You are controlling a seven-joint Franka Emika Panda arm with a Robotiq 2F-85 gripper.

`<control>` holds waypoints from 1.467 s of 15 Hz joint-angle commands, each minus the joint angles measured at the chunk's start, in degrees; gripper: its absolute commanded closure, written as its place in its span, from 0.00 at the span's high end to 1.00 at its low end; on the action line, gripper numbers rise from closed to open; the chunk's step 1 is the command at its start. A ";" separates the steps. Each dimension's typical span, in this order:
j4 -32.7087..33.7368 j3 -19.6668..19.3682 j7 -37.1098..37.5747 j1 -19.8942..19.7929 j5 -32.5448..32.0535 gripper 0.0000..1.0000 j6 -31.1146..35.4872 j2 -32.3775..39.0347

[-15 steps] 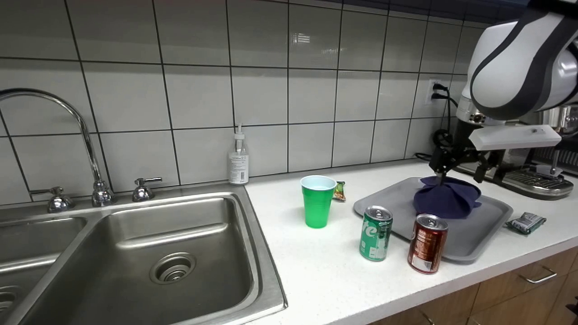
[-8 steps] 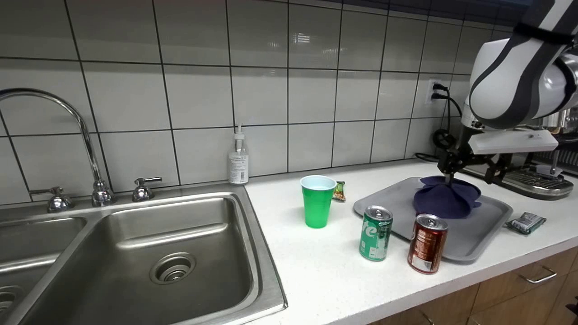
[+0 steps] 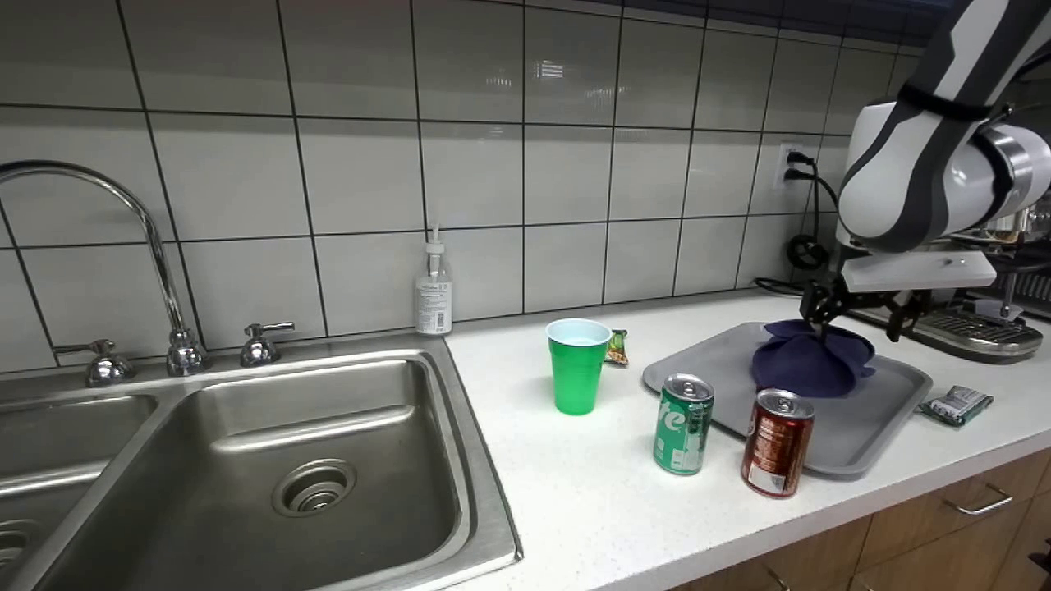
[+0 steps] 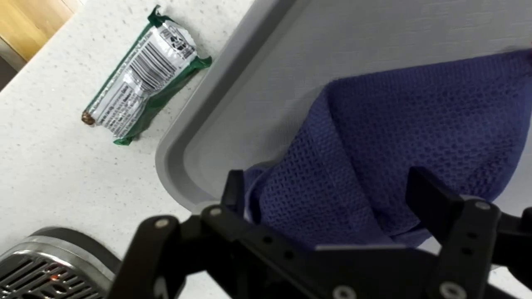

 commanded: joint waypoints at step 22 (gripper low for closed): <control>10.98 -3.75 0.88 4.16 9.86 0.42 -0.87 13.26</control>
